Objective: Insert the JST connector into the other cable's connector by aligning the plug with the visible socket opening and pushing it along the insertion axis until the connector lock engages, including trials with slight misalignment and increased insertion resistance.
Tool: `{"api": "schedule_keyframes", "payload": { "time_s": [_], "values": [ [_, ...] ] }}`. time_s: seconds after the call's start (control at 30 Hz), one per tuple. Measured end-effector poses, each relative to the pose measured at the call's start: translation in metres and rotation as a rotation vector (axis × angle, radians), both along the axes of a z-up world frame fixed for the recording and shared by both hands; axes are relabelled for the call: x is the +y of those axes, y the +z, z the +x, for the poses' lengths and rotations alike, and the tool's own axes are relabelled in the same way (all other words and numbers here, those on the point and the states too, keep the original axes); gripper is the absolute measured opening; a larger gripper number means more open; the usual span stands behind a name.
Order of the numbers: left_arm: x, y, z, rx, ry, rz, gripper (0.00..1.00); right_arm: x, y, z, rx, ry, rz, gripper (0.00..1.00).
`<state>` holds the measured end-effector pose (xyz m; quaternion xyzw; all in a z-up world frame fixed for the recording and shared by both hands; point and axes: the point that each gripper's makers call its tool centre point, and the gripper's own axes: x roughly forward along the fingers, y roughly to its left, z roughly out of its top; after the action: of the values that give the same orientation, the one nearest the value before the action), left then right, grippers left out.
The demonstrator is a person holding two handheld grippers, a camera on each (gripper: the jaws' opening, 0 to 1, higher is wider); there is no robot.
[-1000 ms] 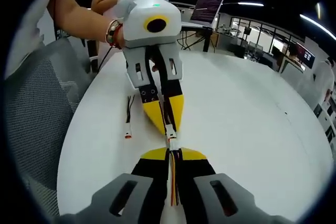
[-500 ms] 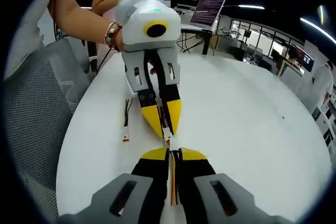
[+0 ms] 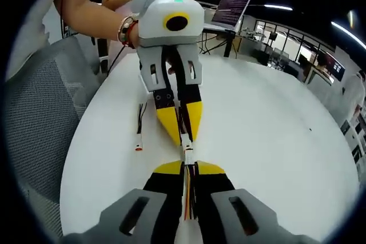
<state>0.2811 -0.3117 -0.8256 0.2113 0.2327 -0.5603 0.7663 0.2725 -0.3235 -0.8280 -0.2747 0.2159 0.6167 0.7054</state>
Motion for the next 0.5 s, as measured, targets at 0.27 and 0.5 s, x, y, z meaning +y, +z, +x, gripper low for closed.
{"api": "schedule_keyframes", "payload": {
  "time_s": [0.27, 0.5],
  "values": [
    [-0.0019, -0.0021, -0.0028, -0.002, -0.015, 0.007, 0.0, -0.0018, -0.0042, -0.0021, -0.003, 0.014, -0.033, 0.02],
    [-0.0019, -0.0042, -0.0032, -0.007, -0.026, 0.016, 0.0, -0.0019, -0.0089, -0.0031, -0.005, 0.018, -0.054, 0.02]
  ]
}}
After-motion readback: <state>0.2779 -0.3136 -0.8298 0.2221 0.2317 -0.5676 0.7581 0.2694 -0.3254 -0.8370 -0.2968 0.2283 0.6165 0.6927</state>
